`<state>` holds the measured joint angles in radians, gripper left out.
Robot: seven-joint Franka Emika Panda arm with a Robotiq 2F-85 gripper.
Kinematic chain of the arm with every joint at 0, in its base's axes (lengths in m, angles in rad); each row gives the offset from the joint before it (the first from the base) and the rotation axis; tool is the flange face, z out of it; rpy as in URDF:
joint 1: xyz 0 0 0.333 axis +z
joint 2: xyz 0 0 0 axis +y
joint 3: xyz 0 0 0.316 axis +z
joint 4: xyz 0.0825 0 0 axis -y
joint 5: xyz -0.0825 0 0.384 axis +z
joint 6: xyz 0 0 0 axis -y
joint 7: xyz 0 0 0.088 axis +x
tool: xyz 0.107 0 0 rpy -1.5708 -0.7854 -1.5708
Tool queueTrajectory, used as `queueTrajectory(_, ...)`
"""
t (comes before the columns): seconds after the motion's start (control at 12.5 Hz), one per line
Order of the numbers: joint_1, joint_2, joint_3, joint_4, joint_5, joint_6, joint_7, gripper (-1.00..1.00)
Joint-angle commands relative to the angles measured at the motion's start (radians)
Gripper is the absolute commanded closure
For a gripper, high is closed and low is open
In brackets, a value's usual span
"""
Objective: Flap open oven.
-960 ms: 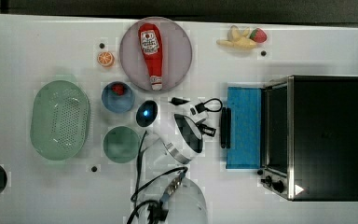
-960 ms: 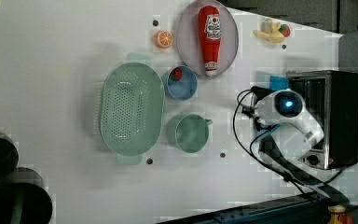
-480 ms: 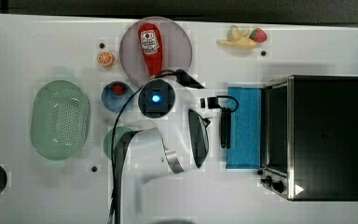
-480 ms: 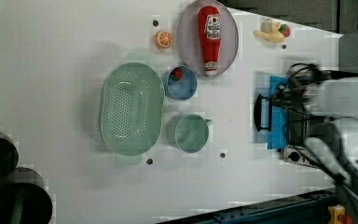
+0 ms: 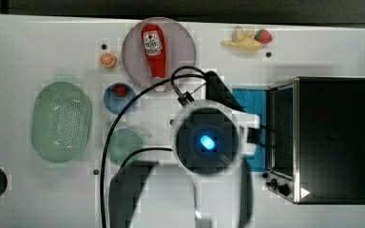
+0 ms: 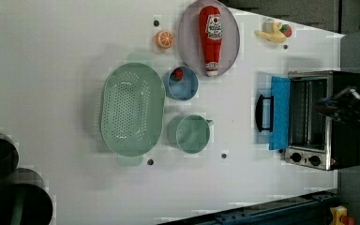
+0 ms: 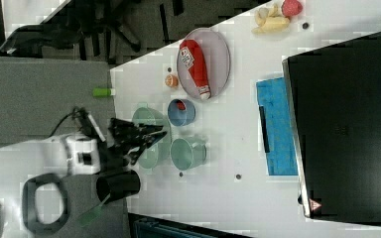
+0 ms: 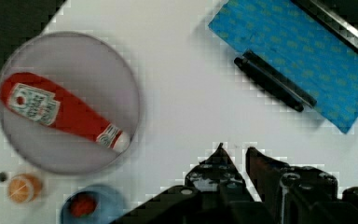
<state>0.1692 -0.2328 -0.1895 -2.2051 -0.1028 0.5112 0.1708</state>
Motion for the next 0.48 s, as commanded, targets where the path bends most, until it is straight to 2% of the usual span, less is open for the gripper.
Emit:
queueTrajectory(0.08,-0.011,-0.049,0.01,0.021,0.02,-0.087,0.051,0.65)
queueTrajectory(0.48,-0.008,-0.109,0.012,0.134,0.02,-0.322,0.048,0.65)
